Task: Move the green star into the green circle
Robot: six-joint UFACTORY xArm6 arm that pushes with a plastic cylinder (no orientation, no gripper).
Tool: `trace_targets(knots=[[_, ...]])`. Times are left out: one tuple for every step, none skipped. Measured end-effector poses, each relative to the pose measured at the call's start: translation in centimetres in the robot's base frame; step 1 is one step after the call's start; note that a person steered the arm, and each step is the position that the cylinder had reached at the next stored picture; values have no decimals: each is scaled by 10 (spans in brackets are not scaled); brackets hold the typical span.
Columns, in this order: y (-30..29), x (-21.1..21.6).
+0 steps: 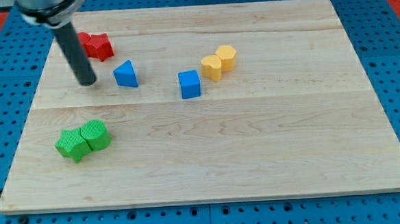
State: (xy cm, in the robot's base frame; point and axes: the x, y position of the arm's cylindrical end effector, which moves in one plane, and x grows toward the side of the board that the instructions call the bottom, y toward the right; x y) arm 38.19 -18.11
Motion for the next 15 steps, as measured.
trace_targets(knots=[[58, -1], [85, 1], [86, 1], [92, 1], [92, 1], [92, 1], [91, 1], [56, 1], [8, 1], [-2, 34], [-8, 55], [-26, 55], [-36, 55], [-45, 55], [-55, 55]])
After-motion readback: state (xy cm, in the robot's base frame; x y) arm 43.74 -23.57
